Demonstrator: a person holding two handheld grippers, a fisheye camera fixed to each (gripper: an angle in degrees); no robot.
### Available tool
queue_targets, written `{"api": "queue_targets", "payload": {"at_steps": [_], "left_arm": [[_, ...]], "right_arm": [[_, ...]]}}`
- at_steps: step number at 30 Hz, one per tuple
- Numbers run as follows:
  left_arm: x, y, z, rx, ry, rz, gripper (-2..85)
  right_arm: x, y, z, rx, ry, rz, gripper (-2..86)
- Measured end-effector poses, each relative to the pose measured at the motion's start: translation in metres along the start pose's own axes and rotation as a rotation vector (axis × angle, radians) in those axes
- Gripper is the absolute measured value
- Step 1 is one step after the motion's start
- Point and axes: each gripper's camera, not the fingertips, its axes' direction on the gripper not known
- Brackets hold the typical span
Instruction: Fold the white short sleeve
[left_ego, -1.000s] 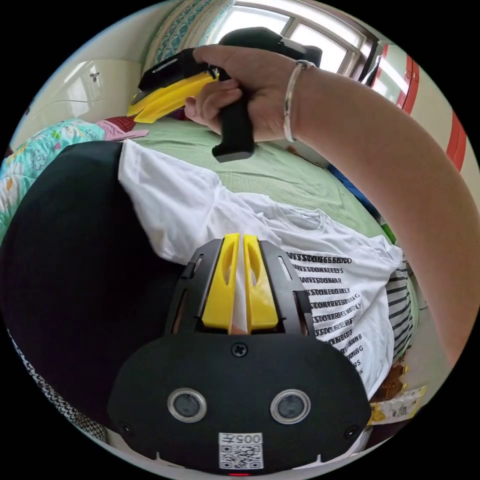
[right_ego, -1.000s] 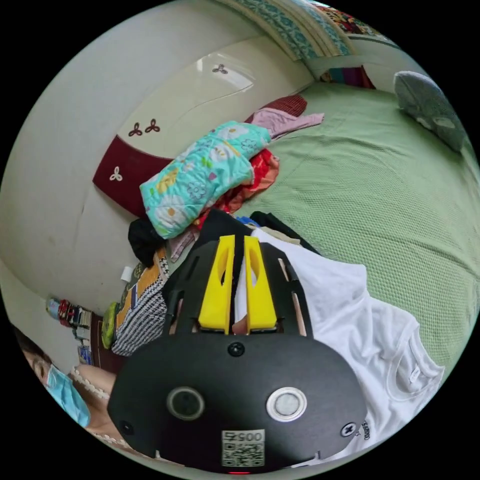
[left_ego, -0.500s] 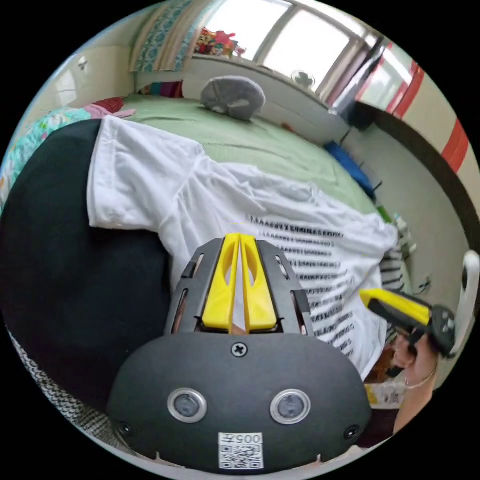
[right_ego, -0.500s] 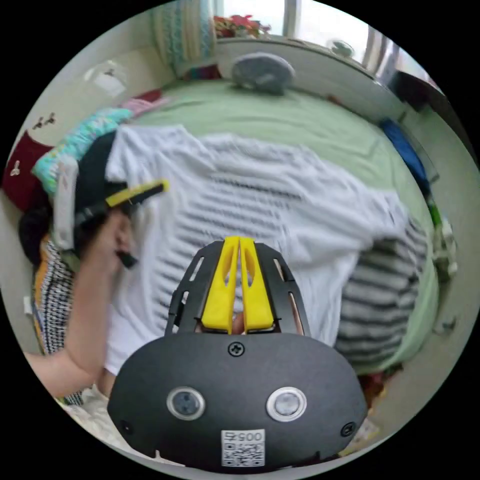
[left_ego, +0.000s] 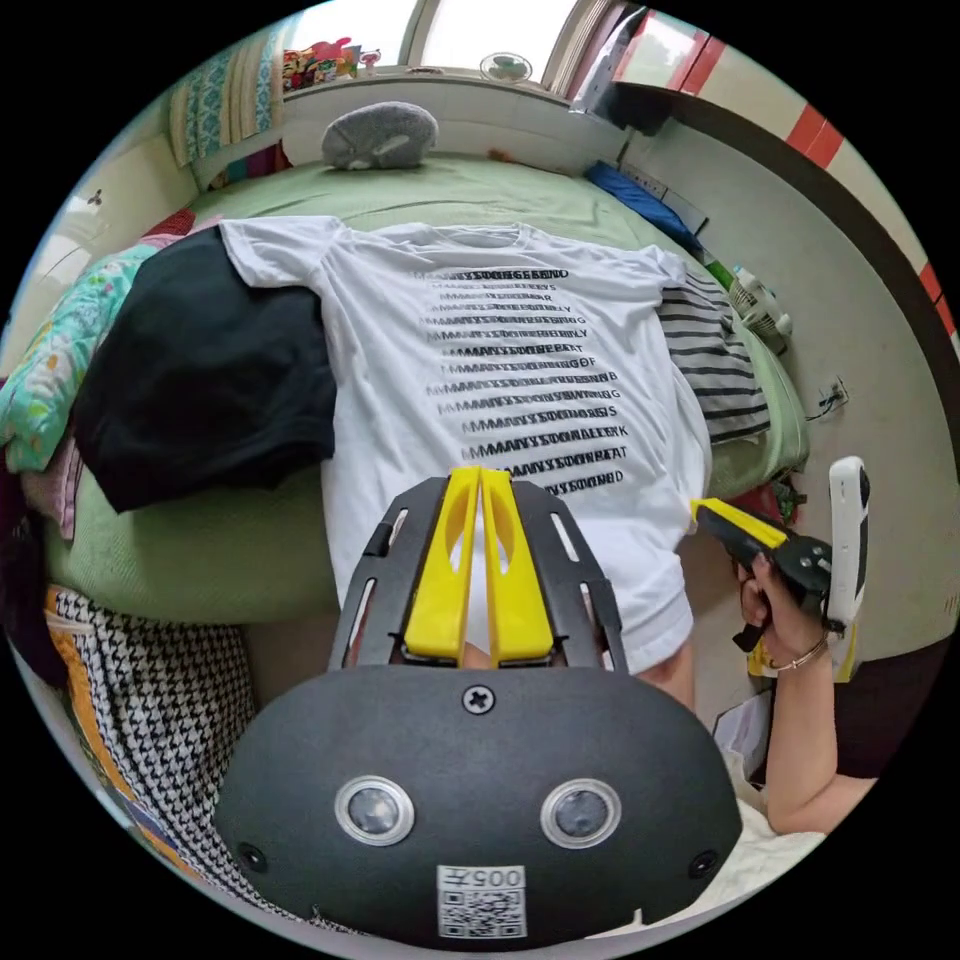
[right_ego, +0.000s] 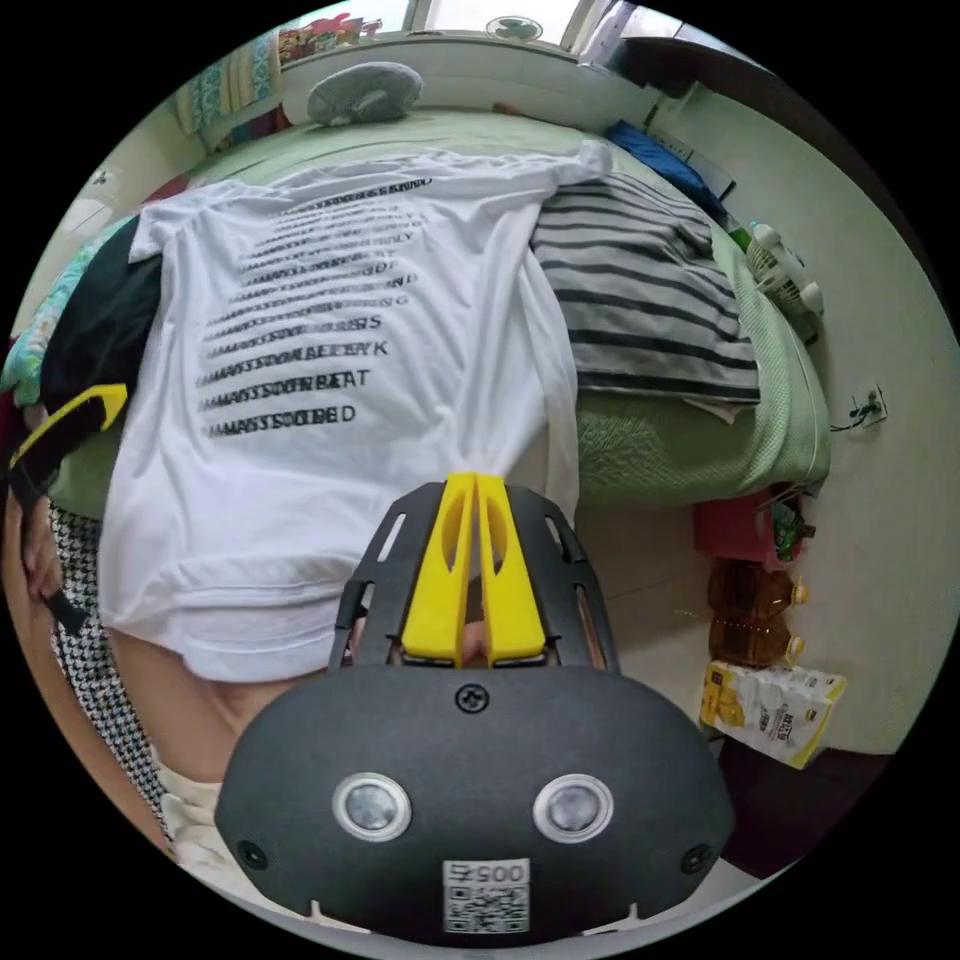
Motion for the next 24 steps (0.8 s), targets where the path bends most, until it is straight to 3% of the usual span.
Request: {"api": "queue_targets", "payload": {"at_steps": [4,9,12,18,20,24], "left_arm": [[0.020,0.033,-0.025,-0.002,-0.039,-0.014,-0.6],[0.039,0.034,-0.024,0.103,-0.075,0.002,-0.6],[0.039,0.020,-0.001,0.062,-0.101,-0.115,-0.6],[0.053,0.042,0.011,-0.003,-0.109,-0.154,-0.6],[0.059,0.049,0.013,0.020,-0.171,-0.132,-0.6],[0.063,0.054,0.019,-0.006,-0.100,-0.083,-0.6]], "right_arm": [[-0.024,0.020,-0.042,-0.098,-0.168,-0.012,-1.0],[-0.054,0.037,-0.081,0.084,-0.304,0.037,-1.0],[-0.083,0.031,-0.084,0.145,-0.252,0.166,-1.0],[-0.153,0.064,-0.068,0.034,0.032,-0.058,-1.1],[-0.159,0.085,-0.068,0.105,0.045,-0.071,-1.2],[-0.168,0.103,-0.081,0.182,0.091,-0.114,-1.2]]}}
